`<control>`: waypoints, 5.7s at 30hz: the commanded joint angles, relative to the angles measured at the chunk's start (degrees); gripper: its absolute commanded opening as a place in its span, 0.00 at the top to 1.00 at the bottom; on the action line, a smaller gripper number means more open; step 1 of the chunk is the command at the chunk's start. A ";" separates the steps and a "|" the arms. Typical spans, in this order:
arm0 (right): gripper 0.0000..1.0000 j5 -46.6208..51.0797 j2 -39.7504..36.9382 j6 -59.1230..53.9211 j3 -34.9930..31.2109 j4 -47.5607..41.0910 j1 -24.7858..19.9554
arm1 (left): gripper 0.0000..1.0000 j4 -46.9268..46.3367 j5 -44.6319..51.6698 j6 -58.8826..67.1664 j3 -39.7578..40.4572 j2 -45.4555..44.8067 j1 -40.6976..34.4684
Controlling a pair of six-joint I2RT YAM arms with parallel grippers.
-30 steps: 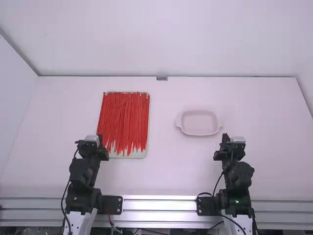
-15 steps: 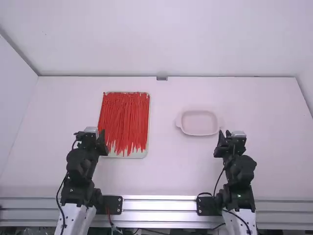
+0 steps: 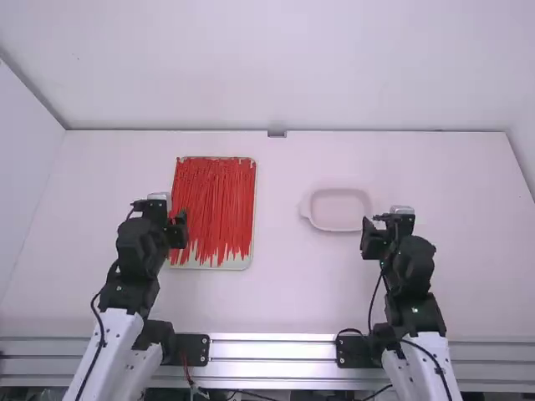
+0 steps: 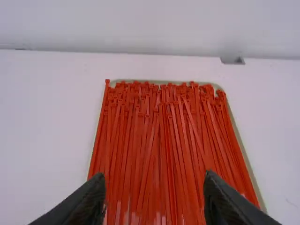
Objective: Fasten the cable tie
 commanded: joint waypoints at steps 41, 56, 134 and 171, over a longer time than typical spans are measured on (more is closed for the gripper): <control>0.01 0.90 24.02 3.85 21.88 10.40 7.13 | 0.01 -3.69 -0.15 0.63 22.12 35.52 -1.77; 0.02 -2.36 34.25 7.34 22.01 16.79 5.22 | 0.01 -4.94 5.92 -7.17 22.10 32.87 -1.73; 0.02 -13.92 58.93 2.29 49.48 -13.97 15.50 | 0.00 -12.50 16.37 -1.40 61.57 75.76 -2.49; 0.02 -13.70 58.93 -0.94 49.48 -15.02 19.17 | 0.43 -4.17 13.07 -3.10 53.05 76.19 -2.64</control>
